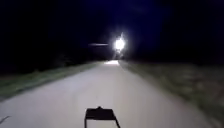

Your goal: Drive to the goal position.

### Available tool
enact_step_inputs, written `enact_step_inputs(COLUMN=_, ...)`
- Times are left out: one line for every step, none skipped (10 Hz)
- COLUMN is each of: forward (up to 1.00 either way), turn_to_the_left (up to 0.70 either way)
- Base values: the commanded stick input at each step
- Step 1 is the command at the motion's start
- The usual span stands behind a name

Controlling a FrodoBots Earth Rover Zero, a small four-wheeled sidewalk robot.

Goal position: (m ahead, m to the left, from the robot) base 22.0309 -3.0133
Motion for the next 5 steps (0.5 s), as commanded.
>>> enact_step_inputs(forward=1.00, turn_to_the_left=0.00)
enact_step_inputs(forward=1.00, turn_to_the_left=0.00)
enact_step_inputs(forward=1.00, turn_to_the_left=0.00)
enact_step_inputs(forward=1.00, turn_to_the_left=0.00)
enact_step_inputs(forward=1.00, turn_to_the_left=0.00)
